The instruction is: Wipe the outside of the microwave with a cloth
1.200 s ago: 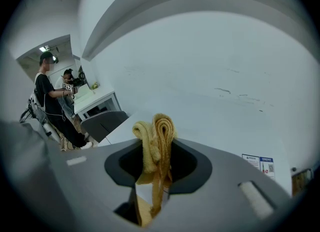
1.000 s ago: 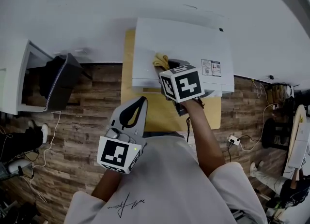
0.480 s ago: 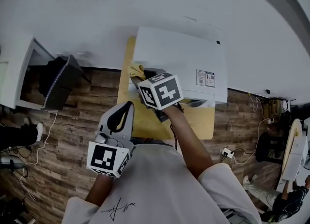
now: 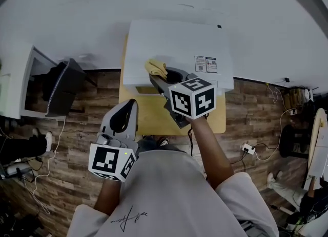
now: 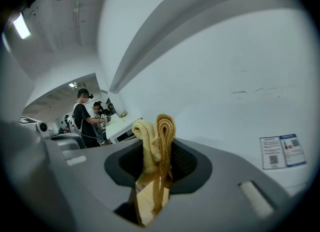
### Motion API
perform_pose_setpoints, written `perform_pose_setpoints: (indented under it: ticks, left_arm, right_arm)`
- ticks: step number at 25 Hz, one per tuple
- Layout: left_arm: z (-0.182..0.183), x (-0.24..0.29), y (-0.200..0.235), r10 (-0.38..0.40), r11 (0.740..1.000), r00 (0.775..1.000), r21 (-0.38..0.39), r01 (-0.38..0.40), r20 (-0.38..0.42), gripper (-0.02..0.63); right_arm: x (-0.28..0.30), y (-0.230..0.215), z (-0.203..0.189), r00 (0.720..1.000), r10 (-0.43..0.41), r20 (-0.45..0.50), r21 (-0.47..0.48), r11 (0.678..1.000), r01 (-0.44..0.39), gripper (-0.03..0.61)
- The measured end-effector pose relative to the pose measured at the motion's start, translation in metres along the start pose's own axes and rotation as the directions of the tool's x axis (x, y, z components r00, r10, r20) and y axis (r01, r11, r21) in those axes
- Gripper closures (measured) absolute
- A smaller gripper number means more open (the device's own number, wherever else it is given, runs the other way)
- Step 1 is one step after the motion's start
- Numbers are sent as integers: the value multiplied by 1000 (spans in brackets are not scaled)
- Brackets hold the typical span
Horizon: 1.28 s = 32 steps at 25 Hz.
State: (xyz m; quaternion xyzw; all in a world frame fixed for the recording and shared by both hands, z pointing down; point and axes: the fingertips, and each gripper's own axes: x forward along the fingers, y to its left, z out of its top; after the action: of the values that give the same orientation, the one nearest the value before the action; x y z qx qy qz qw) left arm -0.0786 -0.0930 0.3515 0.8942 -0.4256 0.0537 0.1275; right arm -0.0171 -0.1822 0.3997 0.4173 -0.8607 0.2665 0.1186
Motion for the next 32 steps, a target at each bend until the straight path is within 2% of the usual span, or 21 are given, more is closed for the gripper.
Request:
perform_pose_setpoints:
  ticks: [8,21,26,32]
  left_arm:
    - [0,1,-43,-35,999,999,18,35,0,624]
    - [-18,0,-93,-75,997,997,26,74,23,624]
    - [-20,0,-100,-72,997,997,28,71,20,624]
    - [-22,-7,-86,-22,1000,1000,20,22,16,624]
  right_arm:
    - [-87,-27,-16,993,-74,90,13,997,73,454]
    - [-203,-54,-58,976,-150,156,-38,987,158,456]
    - [-235,-64,-65,965,-187,184,-29,980,195,456]
    - [-254,-69,-65,950,-206,236,-6,977,213,456]
